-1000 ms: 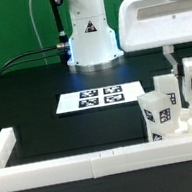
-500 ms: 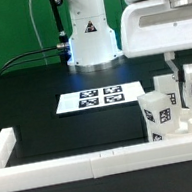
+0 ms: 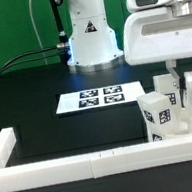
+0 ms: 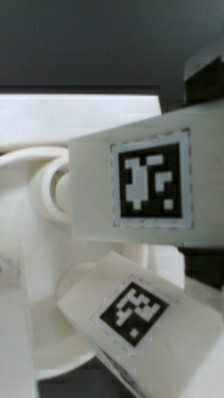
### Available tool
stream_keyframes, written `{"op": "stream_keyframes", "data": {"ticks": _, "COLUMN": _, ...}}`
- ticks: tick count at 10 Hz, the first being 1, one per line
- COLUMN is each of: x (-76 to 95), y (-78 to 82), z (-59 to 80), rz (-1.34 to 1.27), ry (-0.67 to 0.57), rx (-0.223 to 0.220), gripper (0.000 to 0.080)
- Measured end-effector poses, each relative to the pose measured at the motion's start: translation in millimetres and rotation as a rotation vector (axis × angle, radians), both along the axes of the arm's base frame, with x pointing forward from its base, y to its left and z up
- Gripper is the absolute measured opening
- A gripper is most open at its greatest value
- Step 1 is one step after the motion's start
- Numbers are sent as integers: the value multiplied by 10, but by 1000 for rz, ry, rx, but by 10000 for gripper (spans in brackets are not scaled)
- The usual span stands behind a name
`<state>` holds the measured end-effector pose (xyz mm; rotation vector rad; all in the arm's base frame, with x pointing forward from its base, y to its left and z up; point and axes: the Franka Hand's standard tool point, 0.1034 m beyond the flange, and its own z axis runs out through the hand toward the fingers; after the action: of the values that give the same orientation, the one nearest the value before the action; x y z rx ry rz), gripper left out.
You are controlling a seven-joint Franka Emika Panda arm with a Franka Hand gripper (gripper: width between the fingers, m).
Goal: Assemble stool
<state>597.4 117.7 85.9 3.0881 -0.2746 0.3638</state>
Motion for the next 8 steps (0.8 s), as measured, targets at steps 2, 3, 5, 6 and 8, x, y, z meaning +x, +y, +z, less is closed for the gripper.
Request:
{"op": "stream_keyframes", "data": {"ticks": 2, "x": -10, "y": 3, "z": -50, "rz": 2, "ry": 1, "rx": -3, "gripper": 334}}
{"op": "stream_keyframes", "data": {"ticks": 3, "x": -6, "y": 14, "z": -65, "rz": 5, "ry": -3, "rx": -4, "gripper": 334}}
{"op": "stream_keyframes", "data": {"ticks": 5, "x": 17, "y": 22, "z": -65, "rz": 9, "ry": -20, "rx": -4, "gripper": 334}}
{"op": "stream_keyframes", "data": {"ticks": 6, "x": 27, "y": 22, "z": -64, "rz": 9, "ry": -26, "rx": -3, "gripper": 334}}
{"op": "stream_keyframes", "data": {"ticks": 8, "x": 28, "y": 22, "z": -64, "rz": 10, "ry": -27, "rx": -3, "gripper": 334}}
